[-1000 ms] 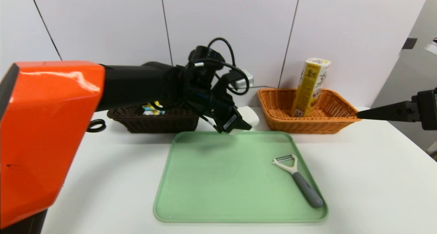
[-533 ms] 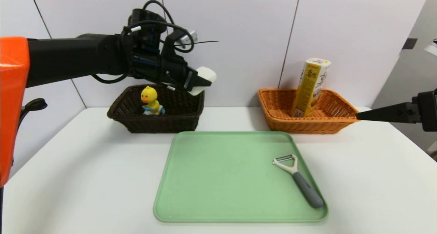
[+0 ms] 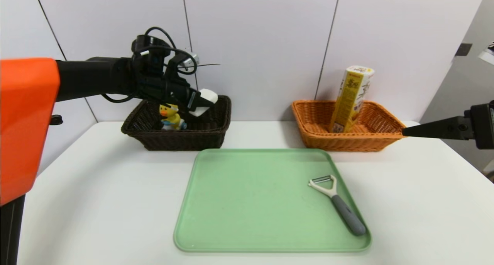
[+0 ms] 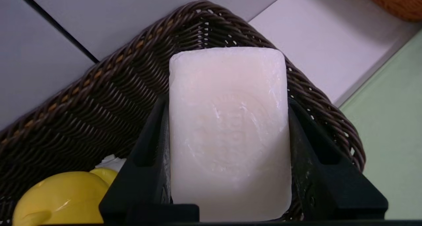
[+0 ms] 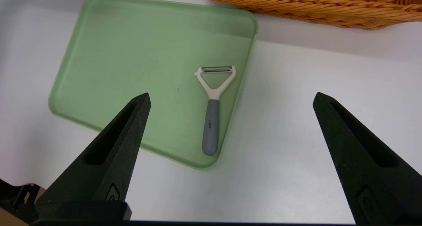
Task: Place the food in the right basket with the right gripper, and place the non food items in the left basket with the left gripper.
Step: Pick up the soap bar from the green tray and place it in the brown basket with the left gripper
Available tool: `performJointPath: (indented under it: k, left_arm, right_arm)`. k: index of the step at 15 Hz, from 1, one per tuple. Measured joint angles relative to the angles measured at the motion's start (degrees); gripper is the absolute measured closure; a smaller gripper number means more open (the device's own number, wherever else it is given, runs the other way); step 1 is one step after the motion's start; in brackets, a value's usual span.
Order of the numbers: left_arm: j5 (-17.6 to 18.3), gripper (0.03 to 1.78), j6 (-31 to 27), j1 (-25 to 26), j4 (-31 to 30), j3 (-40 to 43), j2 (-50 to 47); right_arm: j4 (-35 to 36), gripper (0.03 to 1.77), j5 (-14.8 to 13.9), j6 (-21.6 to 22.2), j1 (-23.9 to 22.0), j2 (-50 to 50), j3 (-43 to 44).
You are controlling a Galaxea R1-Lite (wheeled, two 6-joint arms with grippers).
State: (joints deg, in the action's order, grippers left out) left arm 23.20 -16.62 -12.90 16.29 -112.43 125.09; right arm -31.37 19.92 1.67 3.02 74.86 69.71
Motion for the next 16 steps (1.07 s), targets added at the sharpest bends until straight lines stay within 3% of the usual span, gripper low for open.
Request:
performJointPath:
  k: [9,16]
  left_arm:
    - [-0.7,0.81,1.8,0.7,0.0,-0.2,6.3]
    - [-0.8,0.42,1.6,1.1,-0.5,-0.3,7.4]
  right_arm:
    - [-0.1,0.10,0.0,0.0,0.0,-0.1,-0.3]
    - [-0.1,0.10,0.0,0.0,0.0,-0.4,-0.4]
